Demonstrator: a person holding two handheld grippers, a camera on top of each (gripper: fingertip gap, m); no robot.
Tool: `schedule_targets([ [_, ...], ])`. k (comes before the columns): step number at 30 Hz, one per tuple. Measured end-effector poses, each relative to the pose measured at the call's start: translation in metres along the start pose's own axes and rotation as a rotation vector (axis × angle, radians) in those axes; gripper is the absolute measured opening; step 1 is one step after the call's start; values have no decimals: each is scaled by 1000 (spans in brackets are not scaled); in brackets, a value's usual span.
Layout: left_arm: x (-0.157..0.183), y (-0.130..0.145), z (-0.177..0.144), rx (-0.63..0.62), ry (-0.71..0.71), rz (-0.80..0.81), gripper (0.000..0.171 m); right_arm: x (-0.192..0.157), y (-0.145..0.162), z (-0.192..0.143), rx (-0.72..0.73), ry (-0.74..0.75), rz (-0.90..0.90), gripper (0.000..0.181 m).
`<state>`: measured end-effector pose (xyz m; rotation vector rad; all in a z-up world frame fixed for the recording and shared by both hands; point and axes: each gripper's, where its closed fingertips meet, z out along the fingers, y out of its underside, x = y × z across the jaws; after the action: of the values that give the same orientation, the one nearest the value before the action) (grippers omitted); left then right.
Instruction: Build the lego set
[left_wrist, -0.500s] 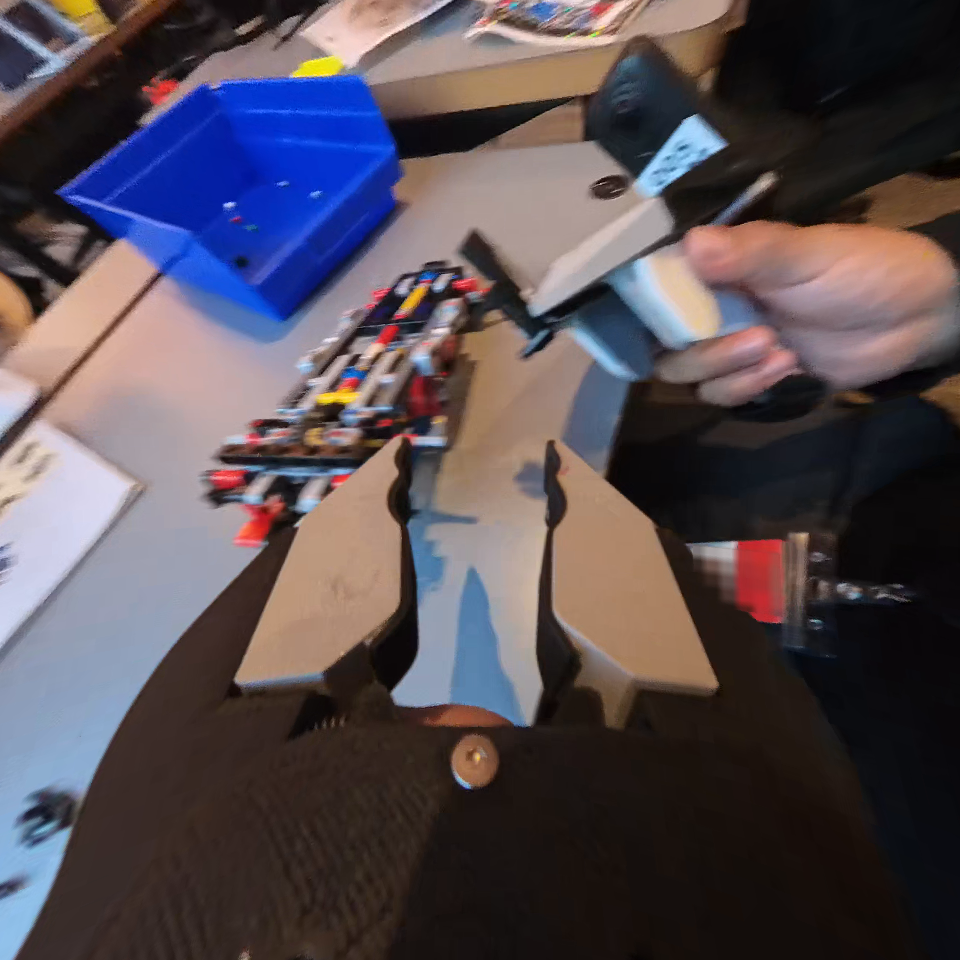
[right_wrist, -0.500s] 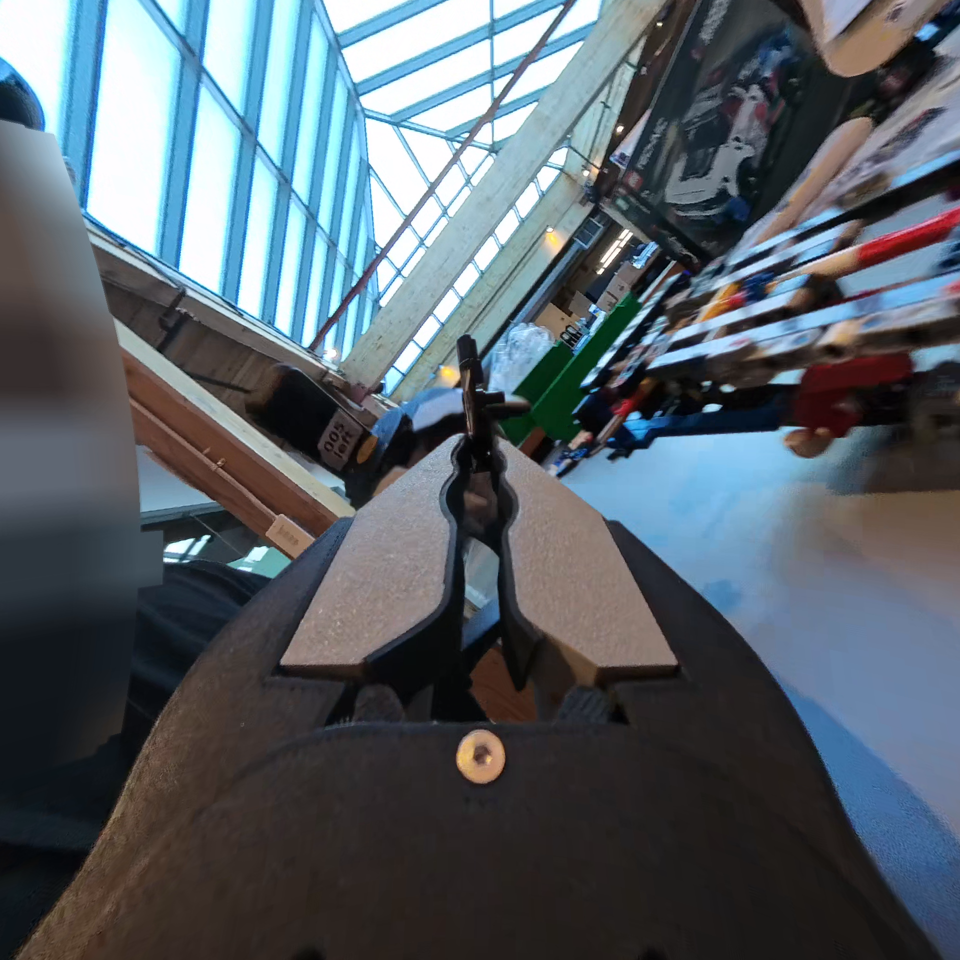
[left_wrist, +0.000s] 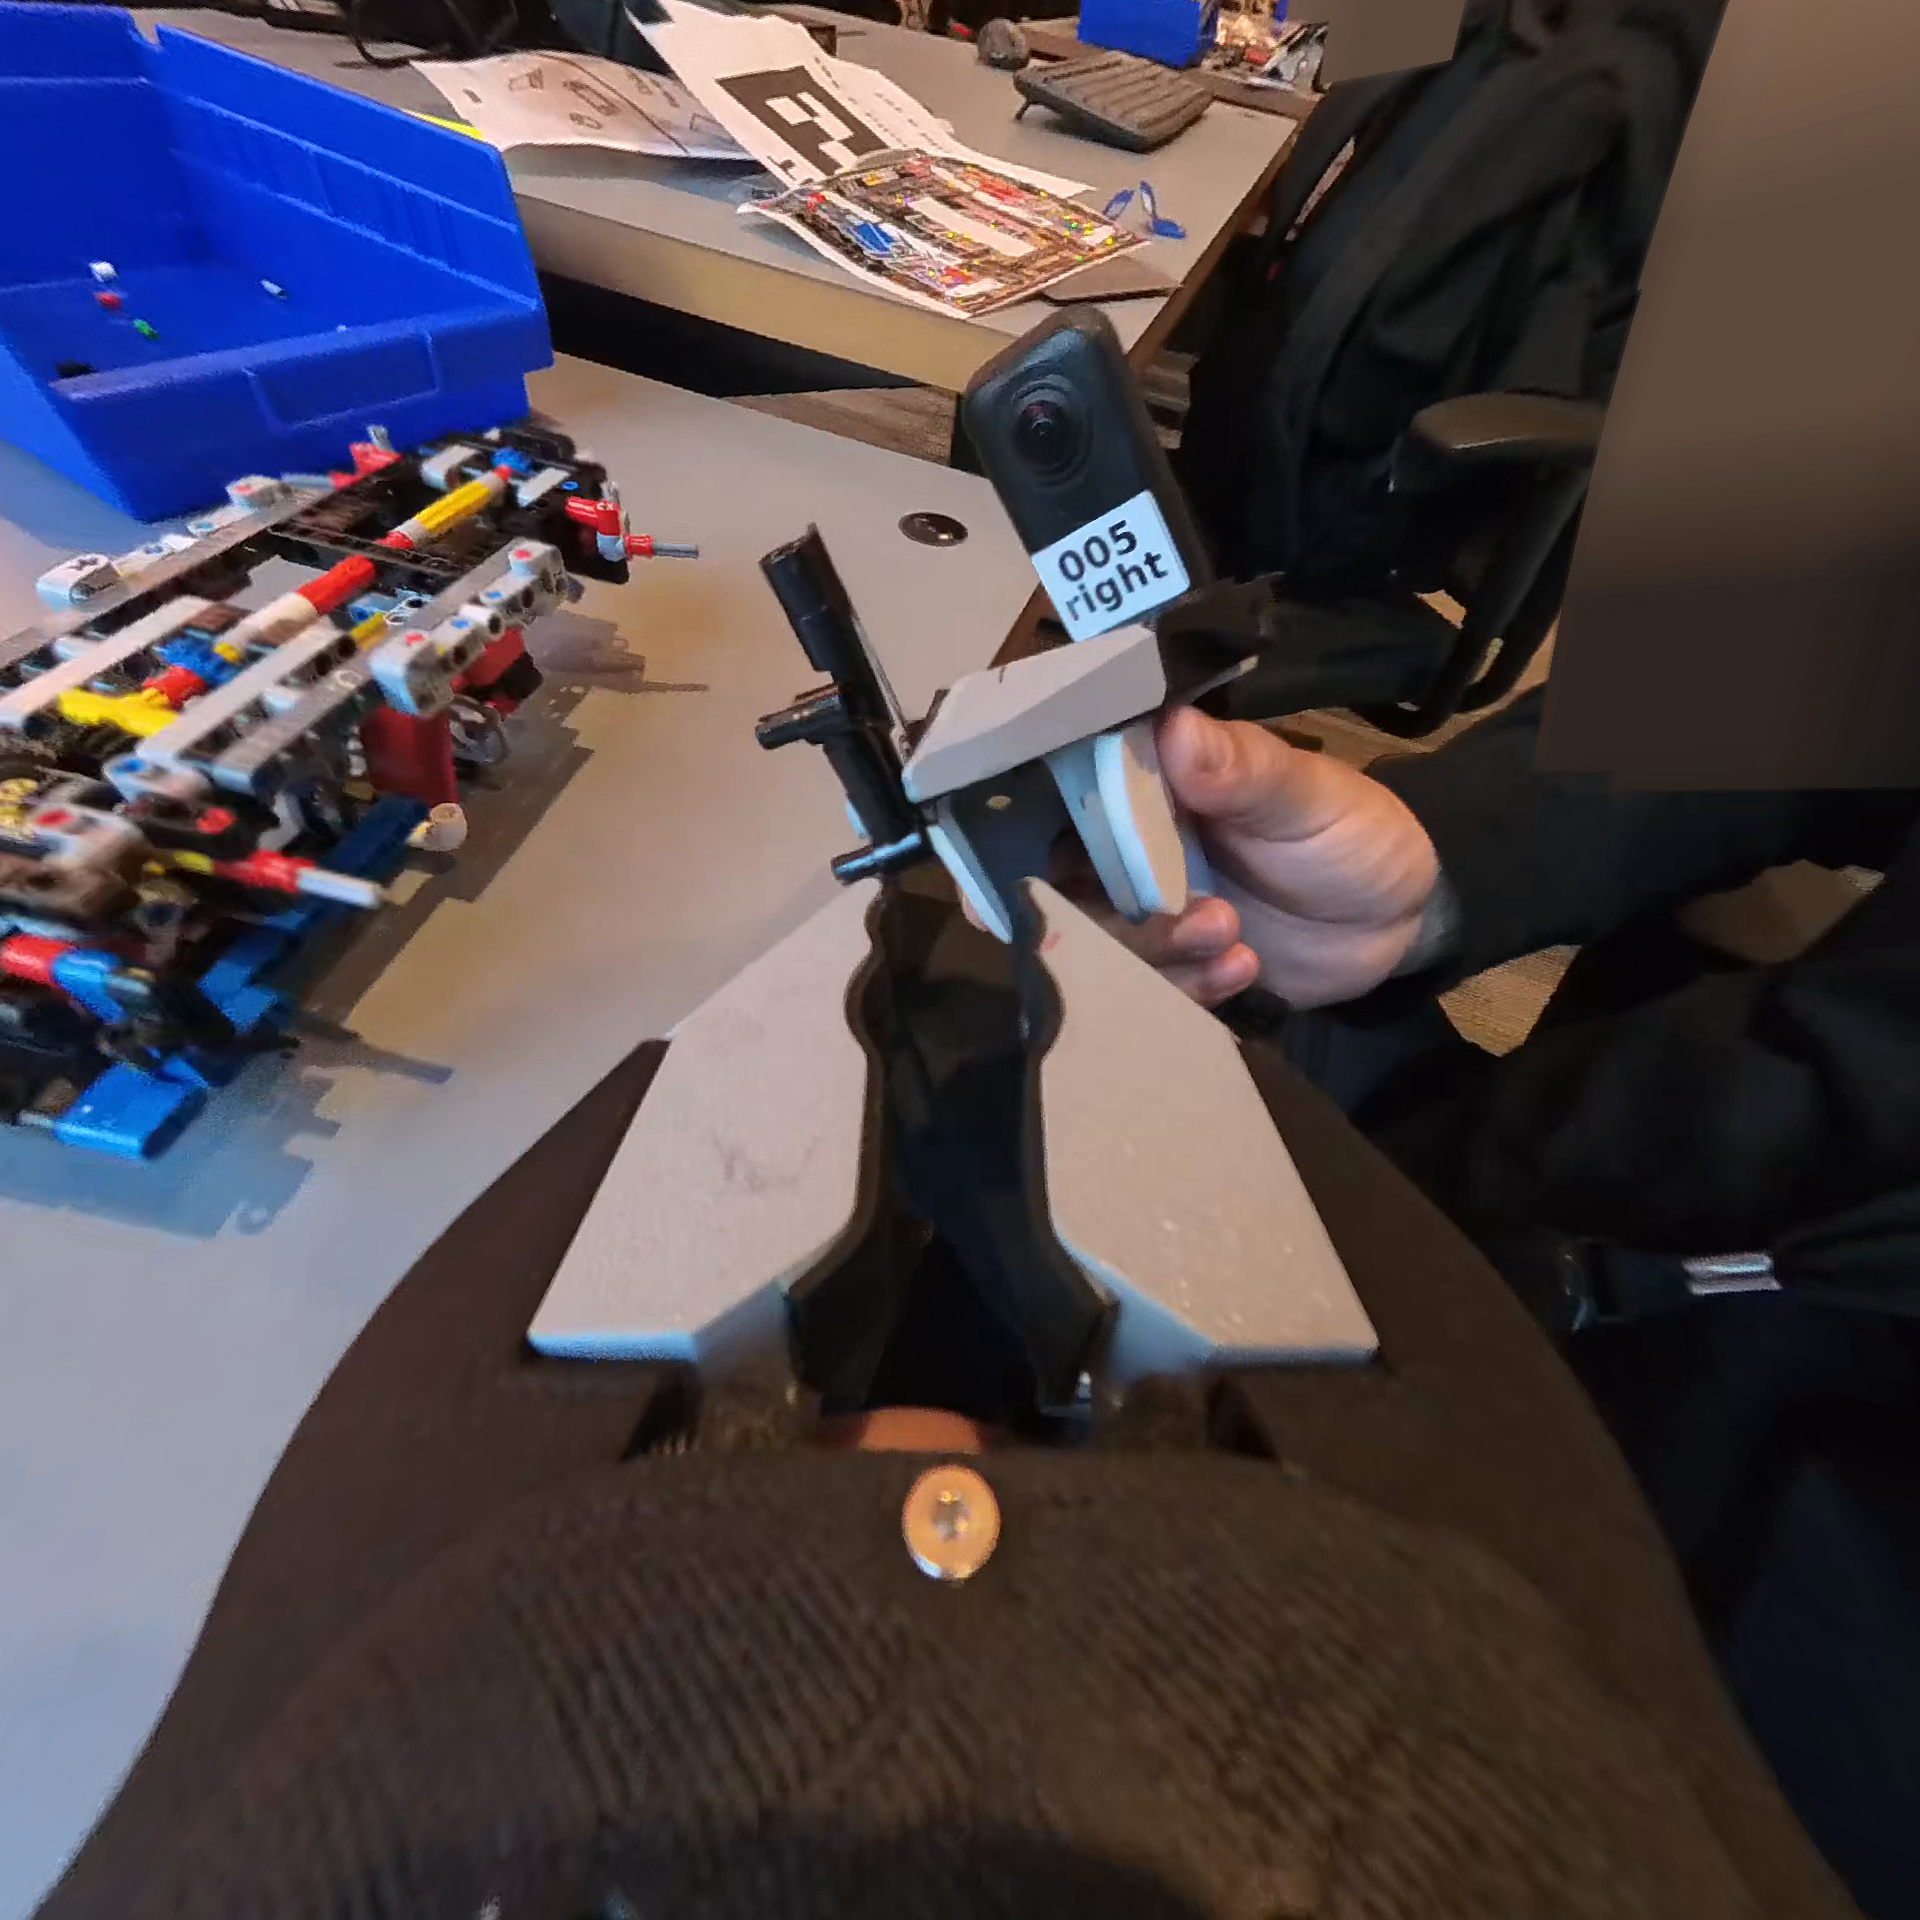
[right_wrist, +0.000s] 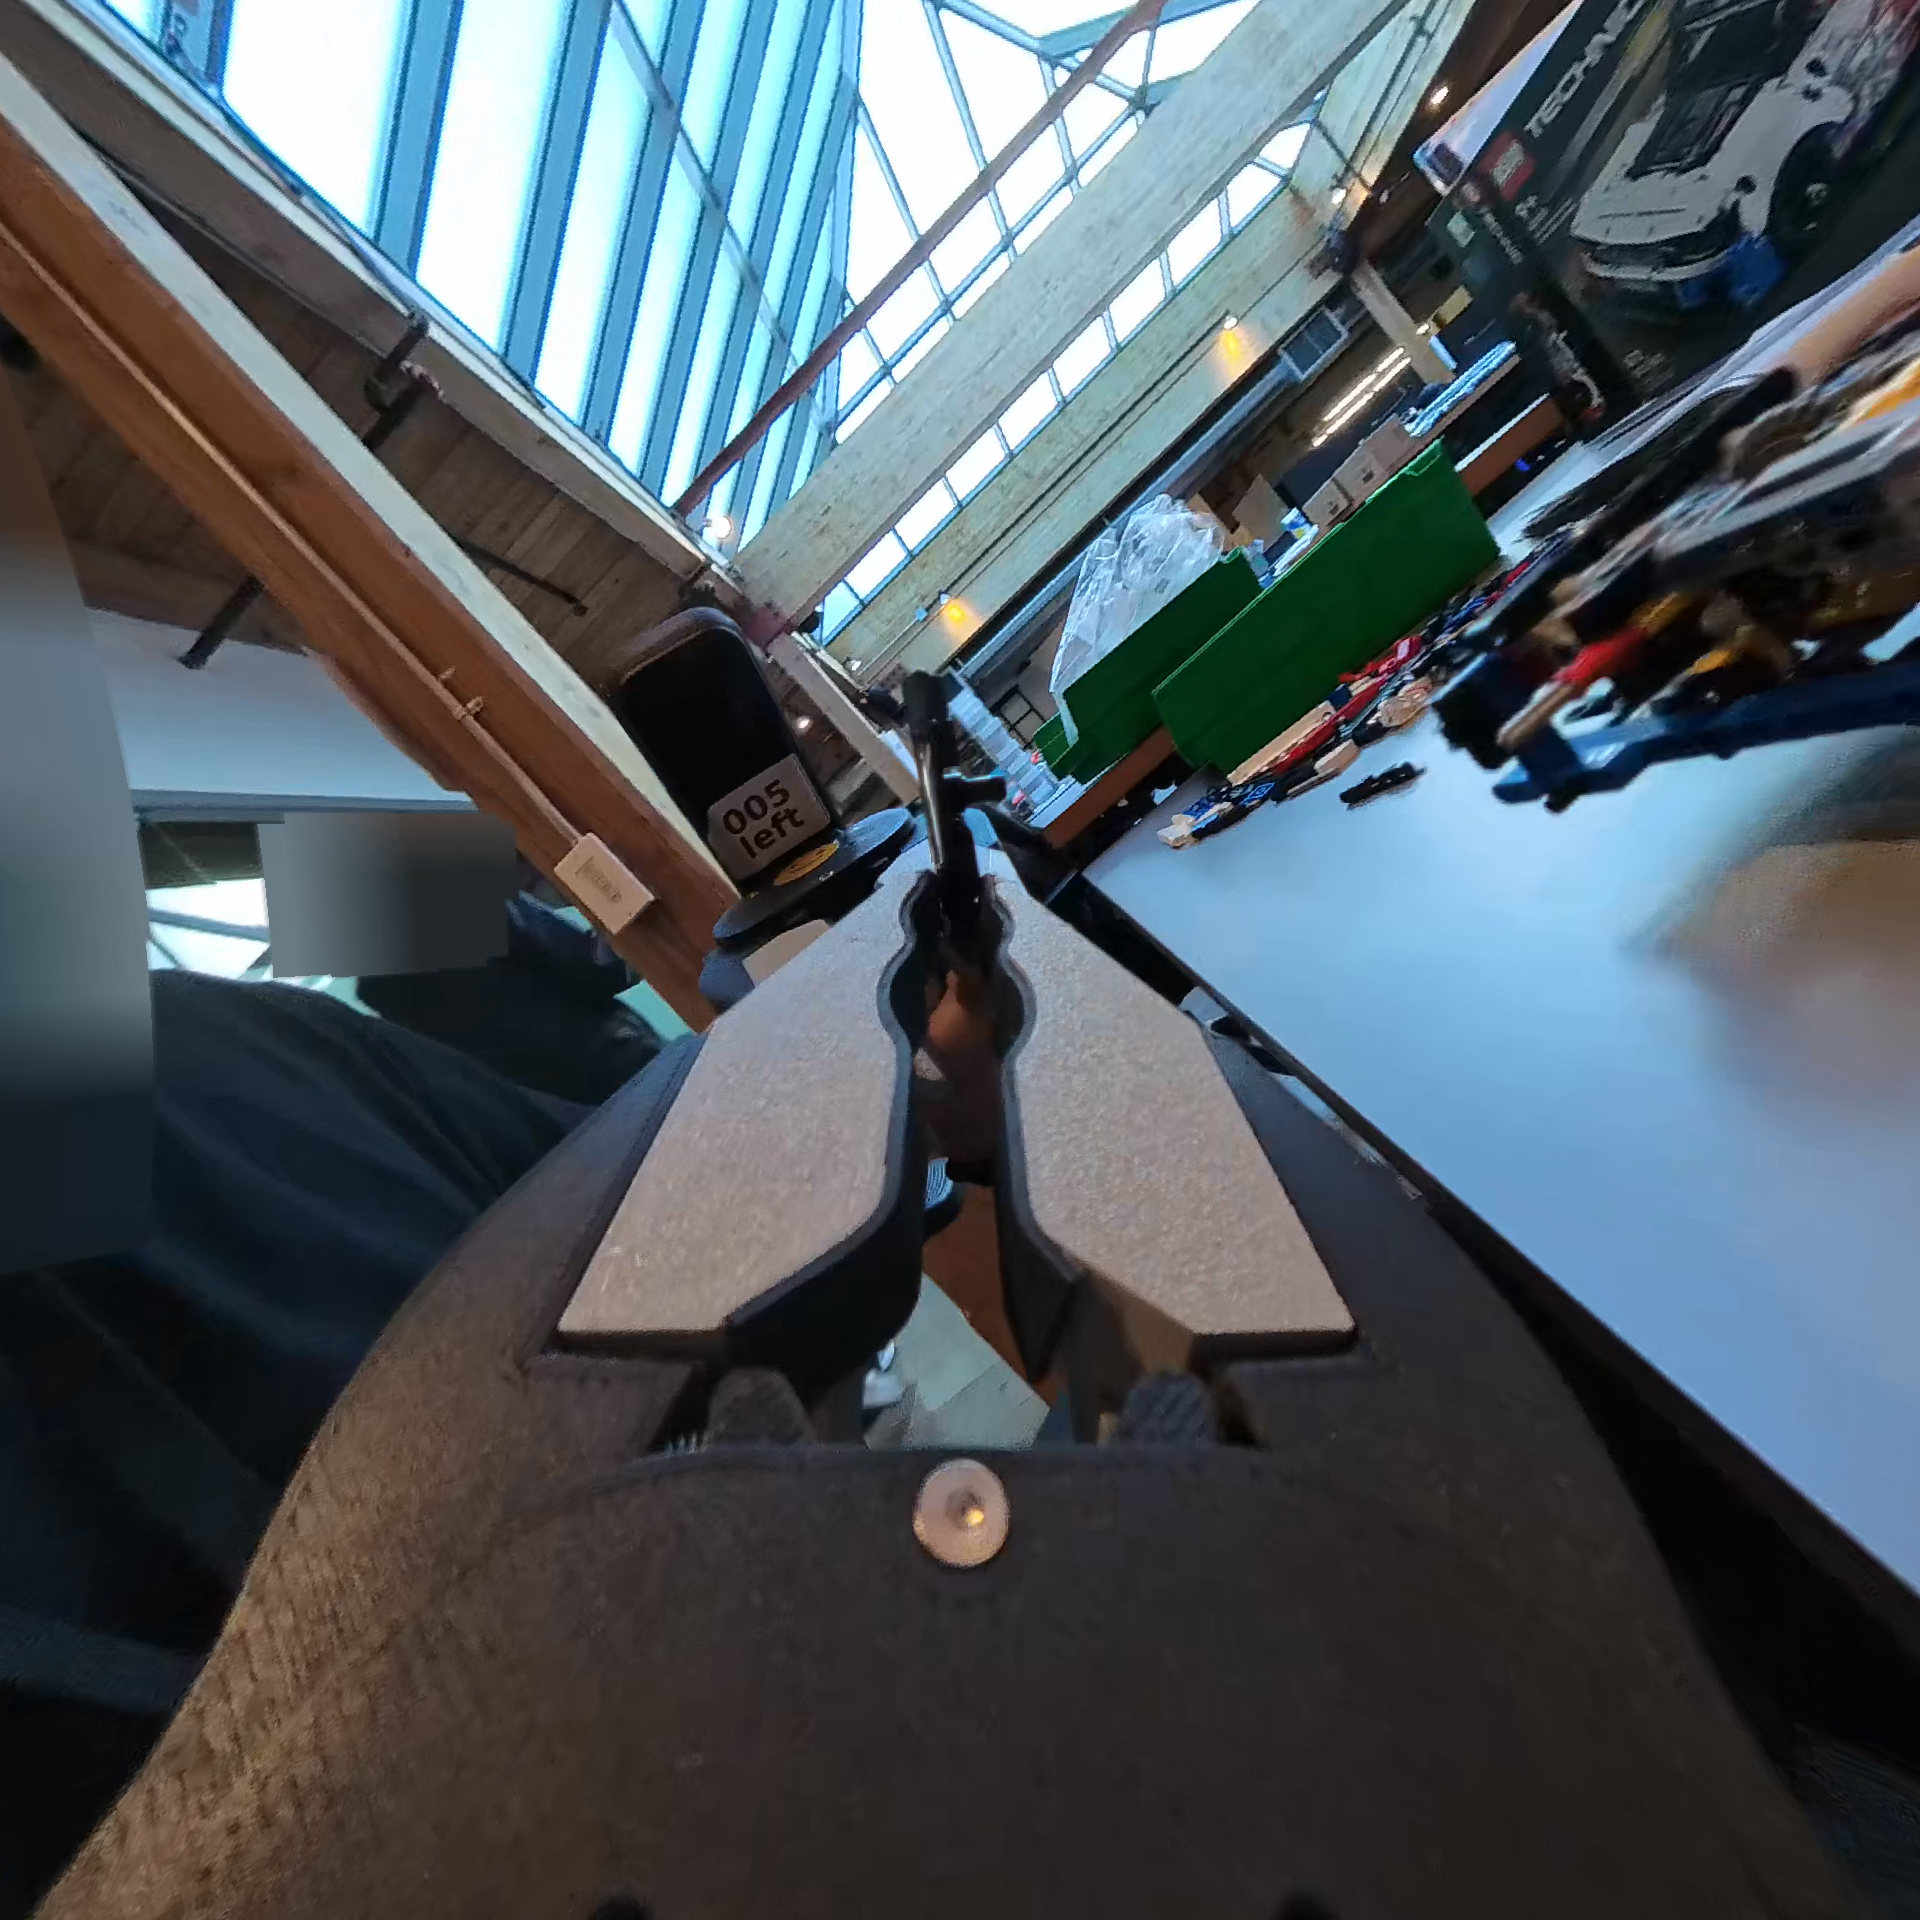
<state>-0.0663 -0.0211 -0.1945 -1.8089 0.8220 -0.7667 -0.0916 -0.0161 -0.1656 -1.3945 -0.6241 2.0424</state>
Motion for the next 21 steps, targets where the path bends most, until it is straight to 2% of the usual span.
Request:
schedule_targets([
  [5,4,5,2,31,-87,60,21,-2,7,4,-50,-56,5,3],
  [9,0,7,0,86,-121,86,21,0,11,9,-119,-36,-103,3],
  [15,-5,41,15,23,-131,201,42,12,6,-1,-181,28,-247,2],
  [18,-6,37,18,38,-151,337,44,21,-1,-12,-184,89,-303,2],
  [21,-14,29,17,96,-146,324,38,27,-3,-20,-191,120,-328,2],
])
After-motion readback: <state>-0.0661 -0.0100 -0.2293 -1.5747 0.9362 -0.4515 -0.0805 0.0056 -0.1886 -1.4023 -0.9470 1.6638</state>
